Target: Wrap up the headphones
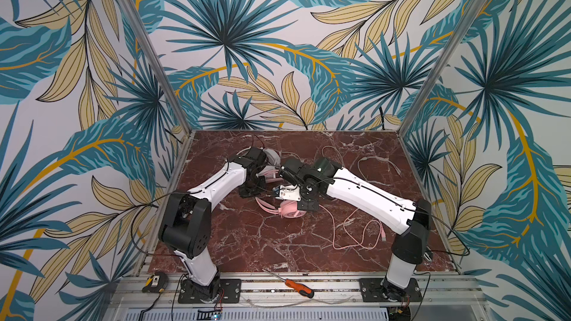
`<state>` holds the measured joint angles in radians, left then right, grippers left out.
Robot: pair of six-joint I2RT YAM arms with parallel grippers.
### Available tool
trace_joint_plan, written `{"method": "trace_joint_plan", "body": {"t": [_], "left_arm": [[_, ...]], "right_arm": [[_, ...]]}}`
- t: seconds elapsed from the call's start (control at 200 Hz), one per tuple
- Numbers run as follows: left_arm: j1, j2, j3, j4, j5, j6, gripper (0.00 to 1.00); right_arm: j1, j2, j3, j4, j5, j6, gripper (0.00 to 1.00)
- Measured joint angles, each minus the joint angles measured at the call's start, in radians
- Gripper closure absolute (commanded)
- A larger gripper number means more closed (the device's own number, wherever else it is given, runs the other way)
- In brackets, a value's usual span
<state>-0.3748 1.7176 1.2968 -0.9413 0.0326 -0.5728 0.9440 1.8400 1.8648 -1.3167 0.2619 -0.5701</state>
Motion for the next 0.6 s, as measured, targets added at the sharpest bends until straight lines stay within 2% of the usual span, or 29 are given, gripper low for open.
{"method": "trace_joint_plan", "body": {"t": [0.27,0.601], "left_arm": [[-0.002,0.0,0.0,0.0,0.001,0.004,1.0],[-0.003,0.0,0.0,-0.001,0.021,0.046,1.0]], "right_arm": [[-0.002,0.028,0.024,-0.03,0.06,-0.003,1.0],[-0.06,0.028,0.024,0.076,0.054,-0.063,1.0]]}}
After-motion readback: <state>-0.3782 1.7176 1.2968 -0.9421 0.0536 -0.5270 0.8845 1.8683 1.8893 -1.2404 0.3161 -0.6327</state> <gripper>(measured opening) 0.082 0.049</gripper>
